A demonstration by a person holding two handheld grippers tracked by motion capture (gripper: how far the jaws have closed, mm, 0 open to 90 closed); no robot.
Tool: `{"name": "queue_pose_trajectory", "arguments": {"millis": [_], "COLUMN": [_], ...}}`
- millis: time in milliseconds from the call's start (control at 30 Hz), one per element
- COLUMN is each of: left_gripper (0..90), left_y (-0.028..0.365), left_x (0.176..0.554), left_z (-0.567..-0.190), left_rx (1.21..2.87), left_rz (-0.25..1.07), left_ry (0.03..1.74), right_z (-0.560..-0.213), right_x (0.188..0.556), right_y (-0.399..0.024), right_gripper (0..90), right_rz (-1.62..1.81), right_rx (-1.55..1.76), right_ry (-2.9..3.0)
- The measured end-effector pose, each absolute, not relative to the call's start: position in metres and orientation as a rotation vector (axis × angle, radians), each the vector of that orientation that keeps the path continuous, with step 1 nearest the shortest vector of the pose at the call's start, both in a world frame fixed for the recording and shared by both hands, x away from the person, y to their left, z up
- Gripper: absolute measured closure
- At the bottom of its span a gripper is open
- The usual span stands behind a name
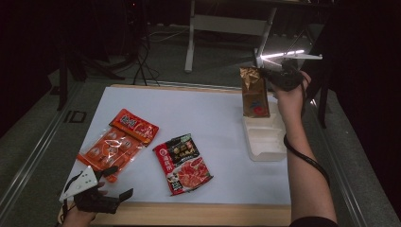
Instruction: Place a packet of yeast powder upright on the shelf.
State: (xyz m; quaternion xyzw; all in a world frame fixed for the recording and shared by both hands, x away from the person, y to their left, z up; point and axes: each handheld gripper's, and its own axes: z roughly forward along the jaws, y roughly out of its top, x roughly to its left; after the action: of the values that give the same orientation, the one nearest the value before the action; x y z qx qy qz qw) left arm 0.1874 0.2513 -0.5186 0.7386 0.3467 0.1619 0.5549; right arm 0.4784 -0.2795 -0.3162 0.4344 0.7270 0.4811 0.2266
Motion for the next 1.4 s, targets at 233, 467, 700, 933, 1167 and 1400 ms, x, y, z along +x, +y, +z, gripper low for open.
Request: {"name": "queue_pose_trajectory", "arguments": {"millis": [233,467,700,933,1167,1400], "left_gripper": [2.0,2.0,2.1,2.1,2.1,2.1], "left_y": [0.254,0.256,0.258,0.258,0.258,0.257], "left_x": [0.184,0.182,0.180,0.181,0.181,0.180], "left_z": [-0.519,-0.519,-0.519,-0.520,-0.520,-0.520], "left_rx": [1.741,1.732,1.728,1.729,1.730,1.737], "left_rz": [0.384,0.385,0.390,0.388,0.389,0.390], "left_ry": [0.831,0.837,0.851,0.857,0.852,0.849], "right_z": [-0.320,-0.328,-0.346,-0.355,-0.370,-0.376], "right_x": [0.489,0.500,0.518,0.525,0.527,0.526], "right_y": [-0.292,-0.300,-0.304,-0.297,-0.297,-0.297], "right_gripper": [89.7,89.6,89.4,88.8,87.2,86.7], "right_rz": [1.322,1.302,1.265,1.238,1.252,1.246], "right_rx": [1.220,1.251,1.287,1.213,1.192,1.219], "right_ry": [1.959,1.929,1.918,1.951,2.010,2.022]}}
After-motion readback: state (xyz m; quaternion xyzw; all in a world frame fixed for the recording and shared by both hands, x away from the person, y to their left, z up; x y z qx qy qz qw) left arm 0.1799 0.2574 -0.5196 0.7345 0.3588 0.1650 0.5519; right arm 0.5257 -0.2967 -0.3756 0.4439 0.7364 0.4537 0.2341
